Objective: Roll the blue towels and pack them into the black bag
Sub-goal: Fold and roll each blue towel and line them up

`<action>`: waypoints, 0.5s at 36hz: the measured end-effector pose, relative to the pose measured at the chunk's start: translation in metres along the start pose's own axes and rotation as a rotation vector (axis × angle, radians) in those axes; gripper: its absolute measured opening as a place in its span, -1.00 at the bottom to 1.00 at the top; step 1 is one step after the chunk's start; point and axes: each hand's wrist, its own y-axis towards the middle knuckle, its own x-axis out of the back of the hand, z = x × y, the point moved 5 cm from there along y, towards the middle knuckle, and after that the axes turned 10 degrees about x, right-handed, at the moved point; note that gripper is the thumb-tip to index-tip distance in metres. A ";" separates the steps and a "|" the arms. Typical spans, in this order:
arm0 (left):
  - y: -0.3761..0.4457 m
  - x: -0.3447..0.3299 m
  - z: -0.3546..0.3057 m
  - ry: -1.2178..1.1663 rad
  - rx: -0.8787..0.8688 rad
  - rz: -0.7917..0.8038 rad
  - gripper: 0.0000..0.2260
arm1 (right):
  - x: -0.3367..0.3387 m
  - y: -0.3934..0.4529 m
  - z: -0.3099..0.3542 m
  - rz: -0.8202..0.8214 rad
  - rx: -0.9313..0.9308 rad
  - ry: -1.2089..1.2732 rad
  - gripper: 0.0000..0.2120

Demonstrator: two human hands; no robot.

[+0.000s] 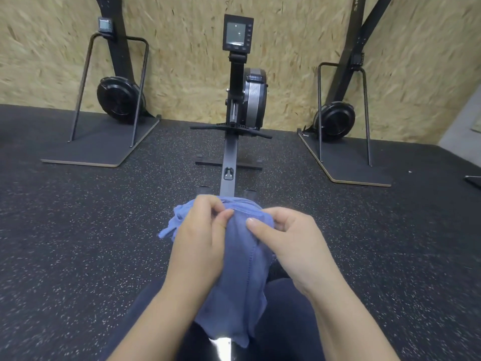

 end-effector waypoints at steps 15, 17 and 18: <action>0.002 -0.011 -0.009 0.043 -0.322 0.157 -0.84 | -0.006 -0.002 -0.006 0.099 -0.026 0.137 -0.81; 0.003 -0.008 -0.007 0.050 -0.307 0.115 -0.89 | -0.007 -0.003 -0.007 0.106 -0.058 0.165 -0.79; 0.003 -0.008 -0.007 0.063 -0.313 0.107 -0.89 | -0.008 -0.003 -0.007 0.108 -0.070 0.168 -0.80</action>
